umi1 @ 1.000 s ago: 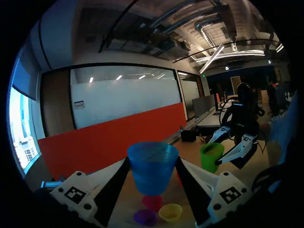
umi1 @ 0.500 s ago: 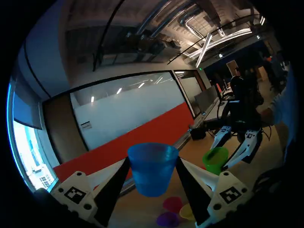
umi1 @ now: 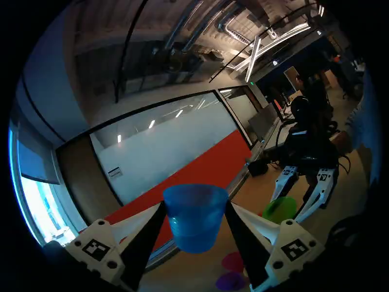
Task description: Pour water
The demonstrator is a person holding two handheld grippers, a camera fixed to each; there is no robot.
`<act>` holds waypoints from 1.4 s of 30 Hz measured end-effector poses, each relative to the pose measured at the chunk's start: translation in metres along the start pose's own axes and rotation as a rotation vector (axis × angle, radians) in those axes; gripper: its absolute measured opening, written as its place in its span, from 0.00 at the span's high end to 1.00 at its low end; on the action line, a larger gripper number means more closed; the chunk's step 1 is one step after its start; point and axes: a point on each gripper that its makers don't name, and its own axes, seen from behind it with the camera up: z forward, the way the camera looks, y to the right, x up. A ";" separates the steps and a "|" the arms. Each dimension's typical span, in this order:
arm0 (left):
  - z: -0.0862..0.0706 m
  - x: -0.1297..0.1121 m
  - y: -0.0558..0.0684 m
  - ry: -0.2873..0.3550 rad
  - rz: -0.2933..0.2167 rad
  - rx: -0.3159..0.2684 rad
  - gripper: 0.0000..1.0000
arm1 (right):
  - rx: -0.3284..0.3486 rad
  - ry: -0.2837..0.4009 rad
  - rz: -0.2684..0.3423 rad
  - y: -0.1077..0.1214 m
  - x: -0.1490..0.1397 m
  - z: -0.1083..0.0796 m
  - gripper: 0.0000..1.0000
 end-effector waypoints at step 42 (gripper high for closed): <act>0.003 0.023 -0.004 -0.009 0.398 0.030 0.14 | 0.096 0.021 0.012 -0.032 -0.001 0.045 0.10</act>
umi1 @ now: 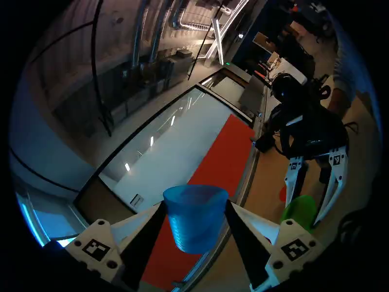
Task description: Pour water
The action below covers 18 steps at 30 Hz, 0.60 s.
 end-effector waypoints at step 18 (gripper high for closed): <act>0.001 0.006 0.001 0.001 0.102 0.000 0.14 | -0.011 0.003 0.006 0.005 0.001 0.001 0.10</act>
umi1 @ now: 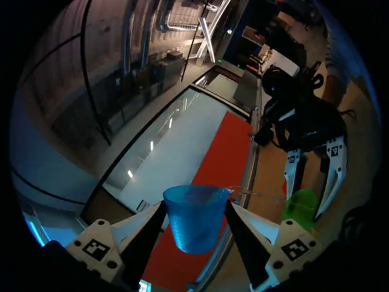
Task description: Pour water
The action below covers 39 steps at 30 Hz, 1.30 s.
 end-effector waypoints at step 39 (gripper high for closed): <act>0.001 0.010 -0.005 0.000 0.144 0.010 0.14 | -0.012 0.008 -0.008 0.004 0.007 -0.003 0.10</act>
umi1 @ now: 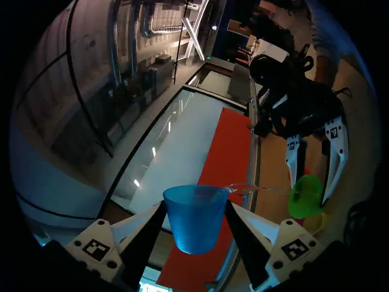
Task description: Pour water
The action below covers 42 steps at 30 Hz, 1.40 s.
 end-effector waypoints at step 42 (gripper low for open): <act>0.002 0.007 -0.007 -0.004 0.182 -0.002 0.14 | -0.006 0.010 0.000 0.002 0.003 -0.001 0.11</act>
